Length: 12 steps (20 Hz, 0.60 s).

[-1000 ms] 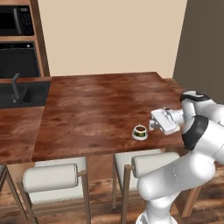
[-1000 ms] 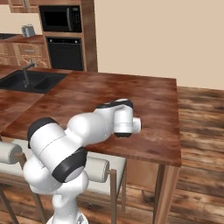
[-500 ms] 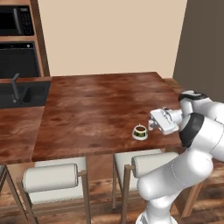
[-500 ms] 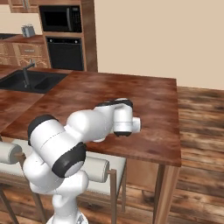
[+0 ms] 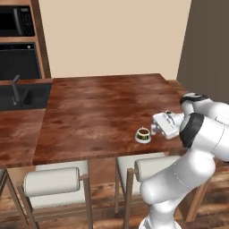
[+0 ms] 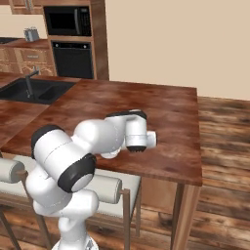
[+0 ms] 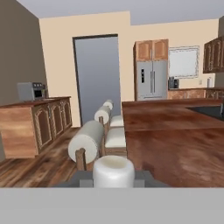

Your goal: Pick up the marshmallow and place it in the cup of hot chocolate on the dining counter.

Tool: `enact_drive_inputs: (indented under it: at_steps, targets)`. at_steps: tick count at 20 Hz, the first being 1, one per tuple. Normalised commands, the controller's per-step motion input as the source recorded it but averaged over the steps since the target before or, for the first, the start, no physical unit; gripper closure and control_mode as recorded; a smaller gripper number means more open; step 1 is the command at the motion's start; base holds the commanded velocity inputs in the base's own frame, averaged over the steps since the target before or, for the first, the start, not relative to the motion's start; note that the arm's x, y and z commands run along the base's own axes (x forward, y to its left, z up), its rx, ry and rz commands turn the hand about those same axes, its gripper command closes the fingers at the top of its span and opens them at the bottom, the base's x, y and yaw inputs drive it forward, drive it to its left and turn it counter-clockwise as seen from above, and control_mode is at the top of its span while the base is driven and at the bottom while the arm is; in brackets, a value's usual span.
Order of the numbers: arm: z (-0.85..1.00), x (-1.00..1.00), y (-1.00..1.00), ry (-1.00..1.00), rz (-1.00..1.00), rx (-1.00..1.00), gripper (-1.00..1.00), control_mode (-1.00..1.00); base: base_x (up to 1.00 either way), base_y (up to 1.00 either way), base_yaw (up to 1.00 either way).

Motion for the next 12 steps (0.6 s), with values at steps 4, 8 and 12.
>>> enact_drive_inputs:
  at_steps: [4,8,12]
  targets:
    - [-0.15,0.0,0.0,0.0,0.0,-0.02,1.0,-1.0,0.0,0.0,0.0]
    - [-0.01,0.02,0.0,0.0,0.0,0.0,1.0,-1.0,0.0,0.0,0.0]
    - [0.0,0.07,0.0,0.0,0.0,0.0,1.0,-1.0,0.0,0.0,0.0]
